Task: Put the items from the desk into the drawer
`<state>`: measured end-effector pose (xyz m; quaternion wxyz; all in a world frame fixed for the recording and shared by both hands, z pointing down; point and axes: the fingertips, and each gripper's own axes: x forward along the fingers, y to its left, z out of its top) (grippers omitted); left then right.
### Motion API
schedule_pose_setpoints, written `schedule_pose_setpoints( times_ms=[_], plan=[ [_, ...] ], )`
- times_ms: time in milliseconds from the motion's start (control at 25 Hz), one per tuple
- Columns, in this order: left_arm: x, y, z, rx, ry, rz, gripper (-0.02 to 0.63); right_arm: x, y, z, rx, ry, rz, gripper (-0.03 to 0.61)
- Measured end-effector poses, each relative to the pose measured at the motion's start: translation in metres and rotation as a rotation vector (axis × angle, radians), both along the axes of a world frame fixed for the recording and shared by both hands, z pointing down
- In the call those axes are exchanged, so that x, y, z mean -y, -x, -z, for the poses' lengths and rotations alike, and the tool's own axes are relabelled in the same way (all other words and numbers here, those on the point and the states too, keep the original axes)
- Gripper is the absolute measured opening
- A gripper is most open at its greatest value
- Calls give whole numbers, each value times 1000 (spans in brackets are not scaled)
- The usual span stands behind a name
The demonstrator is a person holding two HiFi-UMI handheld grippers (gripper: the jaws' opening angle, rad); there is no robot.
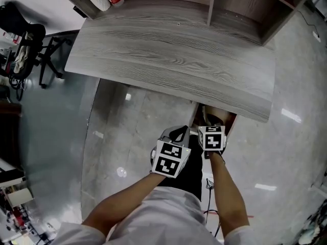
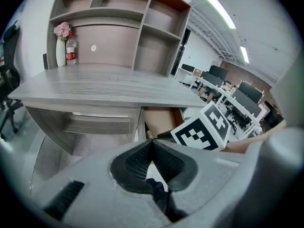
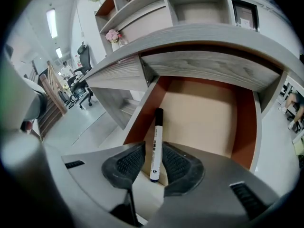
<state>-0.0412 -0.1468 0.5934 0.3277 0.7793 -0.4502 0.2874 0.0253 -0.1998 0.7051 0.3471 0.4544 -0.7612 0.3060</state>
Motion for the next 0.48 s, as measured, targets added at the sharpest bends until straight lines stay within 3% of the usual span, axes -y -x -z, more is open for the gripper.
schedule_pose_setpoints(
  times_ms=[480],
  plan=[
    [-5, -2, 21, -25, -37, -27, 3, -25, -5, 60, 62, -87, -60, 39]
  ],
)
